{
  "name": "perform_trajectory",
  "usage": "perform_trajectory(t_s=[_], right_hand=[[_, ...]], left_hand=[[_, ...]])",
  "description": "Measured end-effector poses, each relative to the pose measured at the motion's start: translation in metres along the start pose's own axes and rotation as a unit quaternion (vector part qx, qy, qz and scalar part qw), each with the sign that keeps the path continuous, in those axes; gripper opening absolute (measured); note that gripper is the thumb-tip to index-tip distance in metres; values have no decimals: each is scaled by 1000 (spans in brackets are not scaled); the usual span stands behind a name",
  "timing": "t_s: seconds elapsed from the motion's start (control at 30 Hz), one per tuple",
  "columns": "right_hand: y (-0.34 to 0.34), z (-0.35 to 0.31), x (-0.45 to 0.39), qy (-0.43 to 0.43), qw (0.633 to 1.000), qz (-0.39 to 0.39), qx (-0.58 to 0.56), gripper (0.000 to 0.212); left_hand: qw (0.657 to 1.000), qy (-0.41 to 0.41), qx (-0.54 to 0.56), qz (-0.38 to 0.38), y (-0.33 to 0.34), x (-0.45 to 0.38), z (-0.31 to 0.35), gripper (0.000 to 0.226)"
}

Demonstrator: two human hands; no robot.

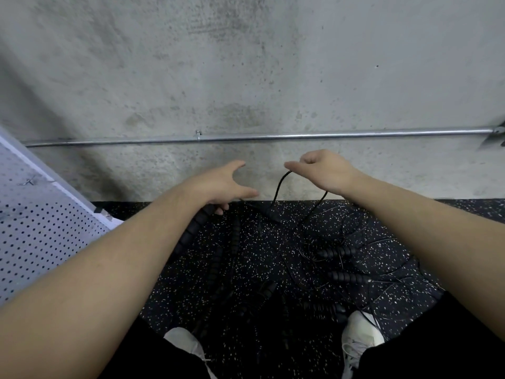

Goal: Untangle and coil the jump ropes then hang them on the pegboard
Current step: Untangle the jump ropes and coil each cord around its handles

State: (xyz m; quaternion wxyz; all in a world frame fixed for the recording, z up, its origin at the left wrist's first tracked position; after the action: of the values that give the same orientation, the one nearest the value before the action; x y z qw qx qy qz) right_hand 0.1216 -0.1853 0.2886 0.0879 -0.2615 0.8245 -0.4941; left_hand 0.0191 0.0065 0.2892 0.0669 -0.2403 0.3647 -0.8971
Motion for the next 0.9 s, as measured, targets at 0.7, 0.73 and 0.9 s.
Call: perform_trajectory(t_s=[0.7, 0.73, 0.9], right_hand=[[34, 1, 3, -52, 983, -160, 75, 53], [31, 0, 2, -58, 985, -137, 85, 49], [5, -9, -1, -61, 997, -15, 47, 38]], left_hand=[[958, 134, 193, 166, -26, -15, 10, 34], [961, 122, 187, 162, -27, -16, 6, 34], [993, 63, 65, 74, -19, -17, -7, 26]])
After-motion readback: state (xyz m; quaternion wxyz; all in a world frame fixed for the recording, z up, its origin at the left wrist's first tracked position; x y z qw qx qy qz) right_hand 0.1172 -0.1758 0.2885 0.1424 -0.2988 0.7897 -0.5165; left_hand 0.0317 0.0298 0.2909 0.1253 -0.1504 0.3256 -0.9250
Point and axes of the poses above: each hand's wrist, its own x-axis away from the middle knuckle, its own y-axis out of the palm, z = x × y, the point moved 6 cm from there along -x, towards the middle knuckle, and after that the axes turned 15 degrees about x, right-handed, at the moved point
